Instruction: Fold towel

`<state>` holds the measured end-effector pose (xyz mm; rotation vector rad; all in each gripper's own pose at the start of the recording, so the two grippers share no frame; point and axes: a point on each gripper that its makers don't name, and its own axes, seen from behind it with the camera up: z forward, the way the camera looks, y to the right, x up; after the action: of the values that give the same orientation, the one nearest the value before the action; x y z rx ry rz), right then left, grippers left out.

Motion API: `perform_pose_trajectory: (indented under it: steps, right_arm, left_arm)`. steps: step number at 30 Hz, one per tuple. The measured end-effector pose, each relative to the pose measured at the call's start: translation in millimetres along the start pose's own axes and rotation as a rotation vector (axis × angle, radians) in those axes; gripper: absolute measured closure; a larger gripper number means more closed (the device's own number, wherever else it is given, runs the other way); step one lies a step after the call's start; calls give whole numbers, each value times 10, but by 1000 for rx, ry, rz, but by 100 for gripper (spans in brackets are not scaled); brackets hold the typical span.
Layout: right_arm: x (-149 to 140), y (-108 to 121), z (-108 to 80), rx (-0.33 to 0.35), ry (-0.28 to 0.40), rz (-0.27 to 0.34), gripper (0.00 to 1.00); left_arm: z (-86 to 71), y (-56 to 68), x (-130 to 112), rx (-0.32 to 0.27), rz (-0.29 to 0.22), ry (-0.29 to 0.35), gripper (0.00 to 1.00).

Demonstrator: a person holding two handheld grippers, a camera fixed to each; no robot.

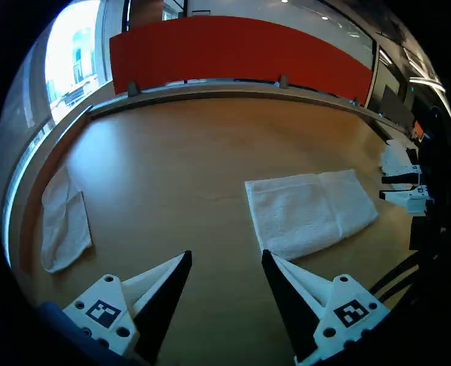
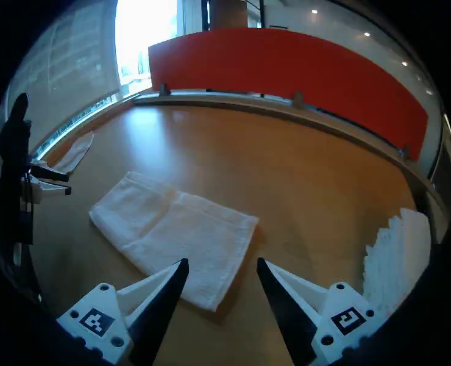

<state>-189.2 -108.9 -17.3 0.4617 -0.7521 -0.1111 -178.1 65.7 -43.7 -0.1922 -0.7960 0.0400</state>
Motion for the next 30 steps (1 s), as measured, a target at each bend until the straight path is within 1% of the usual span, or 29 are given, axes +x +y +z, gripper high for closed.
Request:
perform_pose_trajectory:
  steps: [8, 17, 23, 27, 30]
  right_arm:
    - [-57, -15, 24, 13, -11, -25, 14]
    - [-337, -24, 11, 23, -51, -59, 13]
    - [-524, -32, -30, 30, -75, -85, 14]
    - [-599, -38, -48, 39, -87, -101, 18]
    - [-640, -35, -45, 47, -97, -109, 27]
  left_arm:
    - [-141, -106, -103, 31, -25, -2, 15]
    - [-302, -188, -230, 55, -47, -10, 15]
    - [-386, -237, -334, 66, -64, -20, 15]
    - [-424, -267, -383, 72, -74, -24, 15]
    - [-443, -286, -399, 75, -81, -24, 15]
